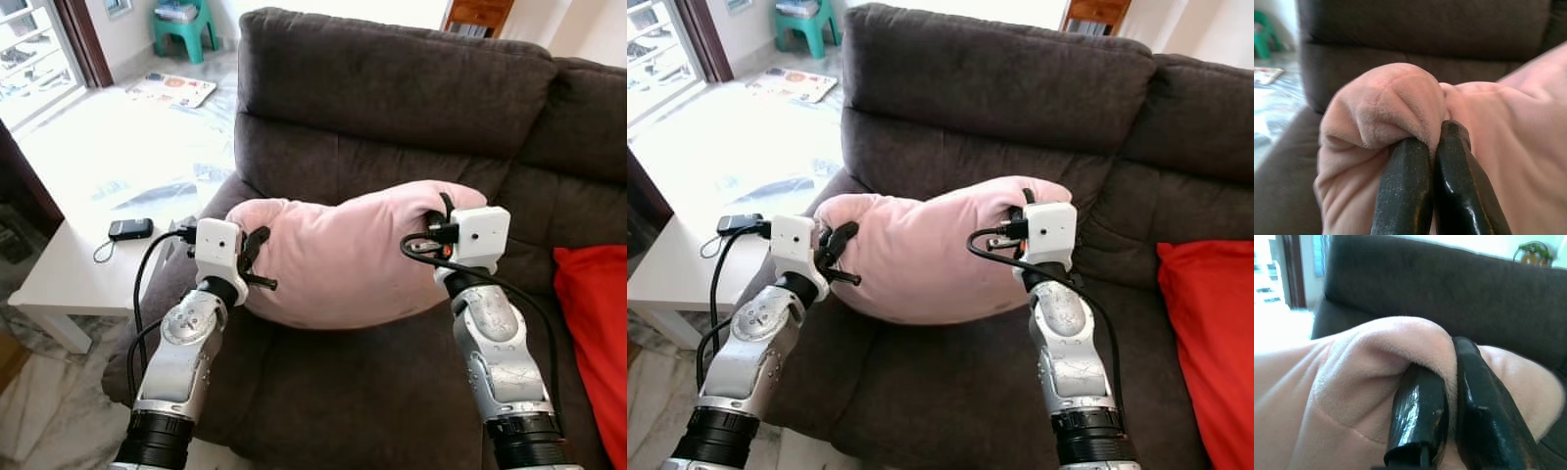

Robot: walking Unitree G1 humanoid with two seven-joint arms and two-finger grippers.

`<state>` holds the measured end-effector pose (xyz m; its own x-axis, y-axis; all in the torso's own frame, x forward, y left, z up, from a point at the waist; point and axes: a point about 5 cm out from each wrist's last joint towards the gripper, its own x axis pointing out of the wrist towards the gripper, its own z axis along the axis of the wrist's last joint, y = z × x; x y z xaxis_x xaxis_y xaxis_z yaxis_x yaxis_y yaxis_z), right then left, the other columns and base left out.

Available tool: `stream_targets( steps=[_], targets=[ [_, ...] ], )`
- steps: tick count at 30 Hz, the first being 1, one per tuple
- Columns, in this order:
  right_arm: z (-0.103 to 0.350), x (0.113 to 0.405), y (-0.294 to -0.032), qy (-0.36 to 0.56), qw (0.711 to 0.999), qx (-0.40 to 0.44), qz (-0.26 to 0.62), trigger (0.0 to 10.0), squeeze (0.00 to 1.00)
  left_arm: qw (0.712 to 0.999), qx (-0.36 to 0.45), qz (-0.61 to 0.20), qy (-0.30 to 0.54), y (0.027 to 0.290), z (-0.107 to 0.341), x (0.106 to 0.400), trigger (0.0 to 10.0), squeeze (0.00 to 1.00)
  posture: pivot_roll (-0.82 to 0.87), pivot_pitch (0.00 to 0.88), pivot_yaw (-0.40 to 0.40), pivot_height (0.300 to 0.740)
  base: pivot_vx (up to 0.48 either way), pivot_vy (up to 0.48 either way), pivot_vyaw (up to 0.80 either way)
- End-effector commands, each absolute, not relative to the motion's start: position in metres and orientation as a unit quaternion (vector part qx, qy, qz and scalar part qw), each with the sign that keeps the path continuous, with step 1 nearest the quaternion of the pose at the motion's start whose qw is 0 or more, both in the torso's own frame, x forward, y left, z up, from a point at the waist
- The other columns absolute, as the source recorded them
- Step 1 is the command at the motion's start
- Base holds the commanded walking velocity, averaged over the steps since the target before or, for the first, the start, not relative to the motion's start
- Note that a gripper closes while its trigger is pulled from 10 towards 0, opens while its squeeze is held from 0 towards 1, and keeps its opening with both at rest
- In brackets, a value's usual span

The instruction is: Move the pillow to the sofa from floor

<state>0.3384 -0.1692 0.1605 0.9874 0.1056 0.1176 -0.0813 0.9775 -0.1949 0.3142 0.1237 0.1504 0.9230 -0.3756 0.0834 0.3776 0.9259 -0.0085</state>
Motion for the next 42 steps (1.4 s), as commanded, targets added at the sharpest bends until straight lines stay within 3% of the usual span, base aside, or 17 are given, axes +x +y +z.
stream_targets(
  steps=[1, 9, 10, 11, 12, 32, 42],
  targets=[
    [0.175, 0.343, -0.158, -0.089, 0.989, -0.100, 0.069, 10.0, 0.00, 0.971, -0.017, -0.232, -0.056, 0.110, 0.159, 0.311, 10.0, 0.00, -0.02, 0.074, -0.055, 0.740, 0.000, 0.000, 0.00],
    [0.181, 0.359, -0.145, -0.077, 0.985, -0.115, 0.107, 10.0, 0.00, 0.957, -0.029, -0.287, -0.040, 0.099, 0.160, 0.303, 10.0, 0.00, -0.01, 0.077, -0.065, 0.740, 0.000, 0.000, 0.00],
    [0.181, 0.360, -0.144, -0.076, 0.985, -0.111, 0.110, 10.0, 0.11, 0.957, -0.031, -0.287, -0.039, 0.098, 0.160, 0.303, 10.0, 0.00, -0.01, 0.078, -0.065, 0.740, 0.000, 0.000, 0.00],
    [0.180, 0.360, -0.143, -0.075, 0.985, -0.109, 0.111, 10.0, 0.11, 0.956, -0.032, -0.288, -0.037, 0.098, 0.160, 0.303, 10.0, 0.00, -0.01, 0.078, -0.065, 0.740, 0.000, 0.000, 0.00],
    [0.181, 0.360, -0.143, -0.075, 0.985, -0.108, 0.111, 10.0, 0.99, 0.956, -0.032, -0.290, -0.035, 0.098, 0.160, 0.302, 10.0, 0.00, -0.01, 0.078, -0.066, 0.740, 0.000, 0.000, 0.00],
    [0.186, 0.365, -0.141, -0.095, 0.984, -0.102, 0.110, 10.0, 1.00, 0.957, -0.064, -0.282, -0.013, 0.097, 0.152, 0.301, 10.0, 0.00, -0.01, 0.079, -0.067, 0.740, 0.000, 0.000, 0.00],
    [0.192, 0.367, -0.145, -0.112, 0.985, -0.097, 0.088, 10.0, 1.00, 0.975, -0.118, -0.187, -0.032, 0.109, 0.159, 0.316, 10.0, 0.00, -0.01, 0.075, -0.067, 0.740, 0.000, 0.000, 0.00]
  ],
)
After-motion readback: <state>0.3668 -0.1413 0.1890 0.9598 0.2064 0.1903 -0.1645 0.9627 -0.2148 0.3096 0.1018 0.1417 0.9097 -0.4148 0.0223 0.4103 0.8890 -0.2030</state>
